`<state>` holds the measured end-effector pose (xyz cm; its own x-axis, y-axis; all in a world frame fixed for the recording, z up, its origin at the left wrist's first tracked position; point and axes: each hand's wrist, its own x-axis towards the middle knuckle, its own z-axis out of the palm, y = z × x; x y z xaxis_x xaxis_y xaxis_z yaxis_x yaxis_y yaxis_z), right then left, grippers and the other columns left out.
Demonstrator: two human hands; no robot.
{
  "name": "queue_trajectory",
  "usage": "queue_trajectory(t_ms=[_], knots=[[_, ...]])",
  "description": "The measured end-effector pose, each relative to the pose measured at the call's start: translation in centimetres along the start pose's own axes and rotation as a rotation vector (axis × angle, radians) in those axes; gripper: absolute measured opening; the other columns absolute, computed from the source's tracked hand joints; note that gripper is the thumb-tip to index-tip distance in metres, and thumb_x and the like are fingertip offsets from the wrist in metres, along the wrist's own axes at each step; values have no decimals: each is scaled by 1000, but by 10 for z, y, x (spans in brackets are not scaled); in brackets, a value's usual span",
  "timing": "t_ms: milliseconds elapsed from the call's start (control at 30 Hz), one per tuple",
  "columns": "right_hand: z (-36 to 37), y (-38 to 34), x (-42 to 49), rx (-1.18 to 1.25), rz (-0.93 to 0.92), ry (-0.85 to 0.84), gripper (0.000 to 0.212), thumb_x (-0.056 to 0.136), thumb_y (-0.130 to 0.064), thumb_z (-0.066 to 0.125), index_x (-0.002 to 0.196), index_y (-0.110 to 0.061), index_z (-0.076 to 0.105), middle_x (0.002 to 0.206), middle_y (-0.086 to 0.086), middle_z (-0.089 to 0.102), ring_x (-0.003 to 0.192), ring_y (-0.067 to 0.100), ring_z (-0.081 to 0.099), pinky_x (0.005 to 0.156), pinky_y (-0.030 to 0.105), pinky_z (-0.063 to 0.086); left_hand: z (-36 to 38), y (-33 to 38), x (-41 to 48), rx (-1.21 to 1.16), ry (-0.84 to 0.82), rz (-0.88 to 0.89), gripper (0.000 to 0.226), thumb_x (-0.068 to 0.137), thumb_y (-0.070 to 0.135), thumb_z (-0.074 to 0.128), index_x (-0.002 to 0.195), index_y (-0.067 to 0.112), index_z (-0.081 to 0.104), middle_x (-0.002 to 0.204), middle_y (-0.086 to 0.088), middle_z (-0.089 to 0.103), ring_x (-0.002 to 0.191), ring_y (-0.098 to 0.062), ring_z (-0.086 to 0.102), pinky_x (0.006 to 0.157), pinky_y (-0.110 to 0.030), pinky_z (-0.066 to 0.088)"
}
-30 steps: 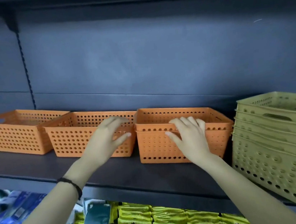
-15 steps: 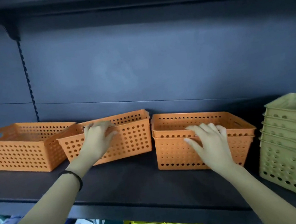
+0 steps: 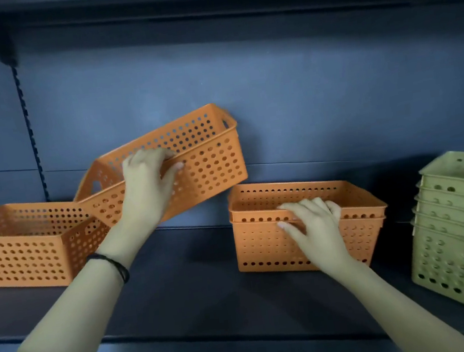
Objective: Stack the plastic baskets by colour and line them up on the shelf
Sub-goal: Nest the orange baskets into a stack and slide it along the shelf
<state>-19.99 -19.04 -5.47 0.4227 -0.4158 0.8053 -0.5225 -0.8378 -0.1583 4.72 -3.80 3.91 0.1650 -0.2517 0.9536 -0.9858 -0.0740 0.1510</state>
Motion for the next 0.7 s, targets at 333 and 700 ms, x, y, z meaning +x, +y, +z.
queue_trajectory(t_ms=[333, 700], knots=[[-25, -52, 25, 599, 124, 163, 82, 86, -36, 67, 135, -63, 8, 160, -5, 5, 137, -19, 2, 100, -5, 8, 5, 31, 13, -56, -84, 215, 21, 75, 19, 71, 90, 3, 72, 72, -4, 65, 74, -28, 59, 87, -27, 27], [-52, -25, 64, 708, 118, 172, 67, 83, -20, 72, 122, -54, 30, 127, -2, 62, 114, 9, 61, 99, 42, 50, 25, 56, 19, -108, -72, 344, 32, 83, 30, 69, 110, 14, 69, 93, -1, 67, 96, -27, 61, 93, -33, 32]])
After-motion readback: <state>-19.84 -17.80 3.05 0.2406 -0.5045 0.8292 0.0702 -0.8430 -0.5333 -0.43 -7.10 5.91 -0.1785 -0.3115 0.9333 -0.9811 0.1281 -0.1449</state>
